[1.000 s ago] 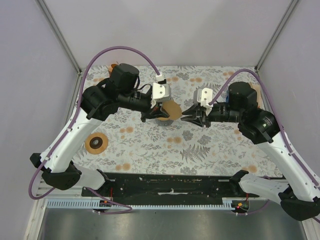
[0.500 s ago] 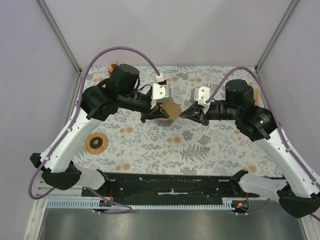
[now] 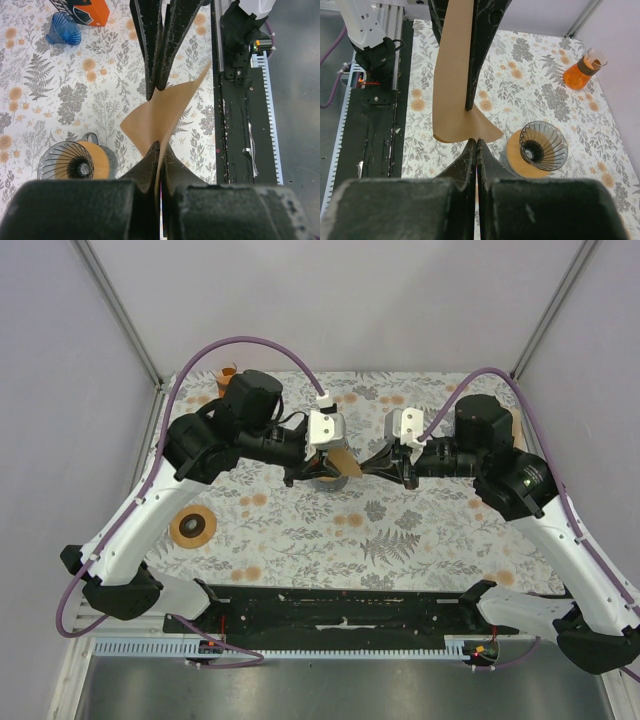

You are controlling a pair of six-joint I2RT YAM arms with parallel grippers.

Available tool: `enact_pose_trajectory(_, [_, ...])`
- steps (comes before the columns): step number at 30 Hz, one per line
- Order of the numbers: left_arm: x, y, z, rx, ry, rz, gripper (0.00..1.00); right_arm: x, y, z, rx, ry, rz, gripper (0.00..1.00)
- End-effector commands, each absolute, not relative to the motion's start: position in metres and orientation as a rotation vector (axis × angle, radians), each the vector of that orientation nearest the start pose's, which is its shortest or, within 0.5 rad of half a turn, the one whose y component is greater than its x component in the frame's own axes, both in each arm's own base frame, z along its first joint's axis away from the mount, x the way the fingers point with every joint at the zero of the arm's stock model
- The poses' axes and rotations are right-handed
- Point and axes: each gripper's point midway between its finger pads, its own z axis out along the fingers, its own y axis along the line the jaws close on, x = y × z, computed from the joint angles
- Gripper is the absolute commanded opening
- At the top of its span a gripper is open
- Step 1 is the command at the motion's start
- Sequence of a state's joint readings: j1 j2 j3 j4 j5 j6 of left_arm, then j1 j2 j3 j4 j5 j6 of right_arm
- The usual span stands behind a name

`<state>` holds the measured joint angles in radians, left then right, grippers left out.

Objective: Place the coffee filter in the dripper
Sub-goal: Adjust the coffee filter.

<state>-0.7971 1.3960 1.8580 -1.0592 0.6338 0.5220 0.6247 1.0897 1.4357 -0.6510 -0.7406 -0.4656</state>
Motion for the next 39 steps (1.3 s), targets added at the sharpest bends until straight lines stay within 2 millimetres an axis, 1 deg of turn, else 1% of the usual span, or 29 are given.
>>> enact_pose_trajectory(1, [0.182, -0.305, 0.401, 1.525, 1.406, -0.791, 0.02, 0.173, 0.268, 0.407, -1.370, 1.192, 0.862, 0.01])
enact_pose_trajectory(6, [0.202, -0.305, 0.409, 1.425, 1.444, -0.714, 0.02, 0.163, 0.268, 0.394, -1.412, 1.205, 0.920, 0.00])
enact_pose_trajectory(9, [0.207, -0.305, 0.407, 1.419, 1.453, -0.696, 0.02, 0.158, 0.269, 0.390, -1.426, 1.212, 0.947, 0.00])
enact_pose_trajectory(11, [0.204, -0.306, 0.405, 1.424, 1.454, -0.709, 0.02, 0.158, 0.269, 0.390, -1.427, 1.212, 0.956, 0.00])
enact_pose_trajectory(14, [0.200, -0.306, 0.400, 1.458, 1.449, -0.722, 0.02, 0.160, 0.271, 0.395, -1.395, 1.214, 0.962, 0.00])
enact_pose_trajectory(16, [0.196, -0.306, 0.397, 1.479, 1.447, -0.739, 0.02, 0.165, 0.270, 0.396, -1.371, 1.231, 0.933, 0.00])
enact_pose_trajectory(19, [0.193, -0.305, 0.399, 1.481, 1.437, -0.748, 0.02, 0.173, 0.264, 0.395, -1.347, 1.248, 0.856, 0.00])
enact_pose_trajectory(20, [0.193, -0.304, 0.400, 1.479, 1.436, -0.746, 0.02, 0.174, 0.259, 0.395, -1.339, 1.252, 0.825, 0.02])
enact_pose_trajectory(23, [0.192, -0.302, 0.402, 1.480, 1.430, -0.739, 0.02, 0.178, 0.247, 0.390, -1.325, 1.272, 0.739, 0.19])
enact_pose_trajectory(24, [0.190, -0.302, 0.402, 1.485, 1.424, -0.744, 0.02, 0.179, 0.244, 0.387, -1.325, 1.269, 0.722, 0.26])
enact_pose_trajectory(26, [0.187, -0.303, 0.400, 1.495, 1.420, -0.760, 0.02, 0.176, 0.243, 0.385, -1.327, 1.246, 0.723, 0.36])
enact_pose_trajectory(27, [0.186, -0.303, 0.403, 1.497, 1.412, -0.771, 0.02, 0.173, 0.245, 0.384, -1.330, 1.228, 0.741, 0.39])
enact_pose_trajectory(29, [0.183, -0.304, 0.404, 1.500, 1.406, -0.783, 0.02, 0.165, 0.247, 0.383, -1.337, 1.190, 0.777, 0.43])
enact_pose_trajectory(31, [0.183, -0.303, 0.406, 1.498, 1.401, -0.784, 0.02, 0.159, 0.249, 0.384, -1.330, 1.148, 0.810, 0.45])
enact_pose_trajectory(35, [0.181, -0.304, 0.406, 1.505, 1.396, -0.792, 0.02, 0.160, 0.255, 0.388, -1.298, 1.128, 0.855, 0.47])
enact_pose_trajectory(39, [0.180, -0.304, 0.406, 1.509, 1.390, -0.801, 0.02, 0.164, 0.257, 0.395, -1.272, 1.113, 0.853, 0.48])
